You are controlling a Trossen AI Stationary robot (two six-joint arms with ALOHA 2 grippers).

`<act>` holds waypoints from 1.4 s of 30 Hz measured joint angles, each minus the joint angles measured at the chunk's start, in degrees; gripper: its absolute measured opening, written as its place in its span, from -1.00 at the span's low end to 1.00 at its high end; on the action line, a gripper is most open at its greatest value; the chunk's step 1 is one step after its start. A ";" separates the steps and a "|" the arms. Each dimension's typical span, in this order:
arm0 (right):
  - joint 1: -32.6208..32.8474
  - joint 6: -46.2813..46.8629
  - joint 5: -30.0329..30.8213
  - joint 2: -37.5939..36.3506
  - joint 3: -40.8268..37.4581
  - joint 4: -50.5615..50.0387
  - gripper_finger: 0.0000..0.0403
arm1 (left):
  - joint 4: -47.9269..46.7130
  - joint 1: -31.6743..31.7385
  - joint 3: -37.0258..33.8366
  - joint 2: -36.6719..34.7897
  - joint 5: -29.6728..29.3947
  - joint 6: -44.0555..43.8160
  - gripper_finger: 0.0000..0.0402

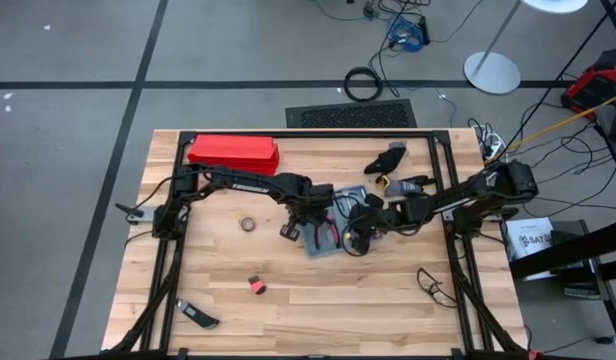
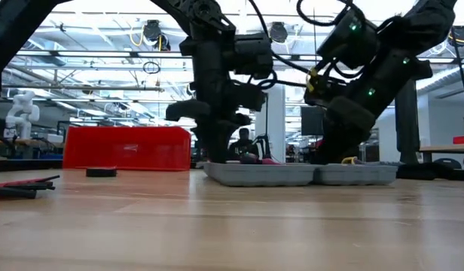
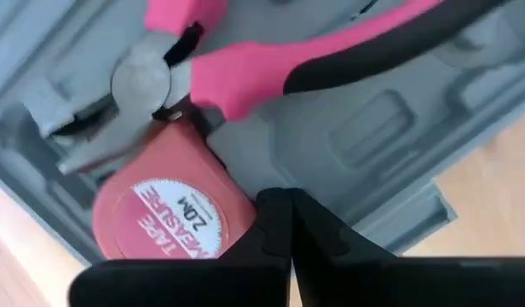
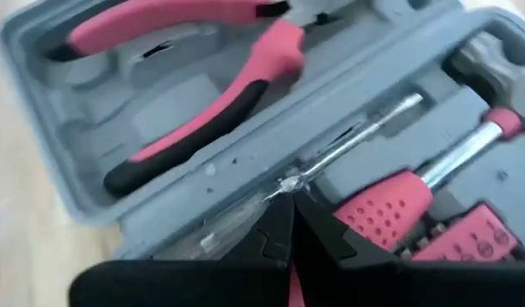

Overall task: Prefit tool cases
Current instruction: Put the orange pliers into the gray pre-fit tool case

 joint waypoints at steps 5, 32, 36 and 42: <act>0.83 -2.04 1.65 -2.78 2.58 -0.04 -1.00 | -1.16 0.05 -0.31 0.02 -0.07 -0.71 -0.99; 1.24 -18.01 0.02 15.31 23.00 -4.48 -1.00 | -1.40 1.49 -0.40 0.22 1.49 2.65 -0.99; 1.43 -16.58 1.92 13.27 22.91 -9.56 -1.00 | -1.37 1.53 -0.40 0.22 1.55 3.61 -0.99; 1.47 -16.33 2.78 13.08 22.91 -9.41 -1.00 | -1.39 1.53 -0.40 0.24 1.53 3.73 -0.99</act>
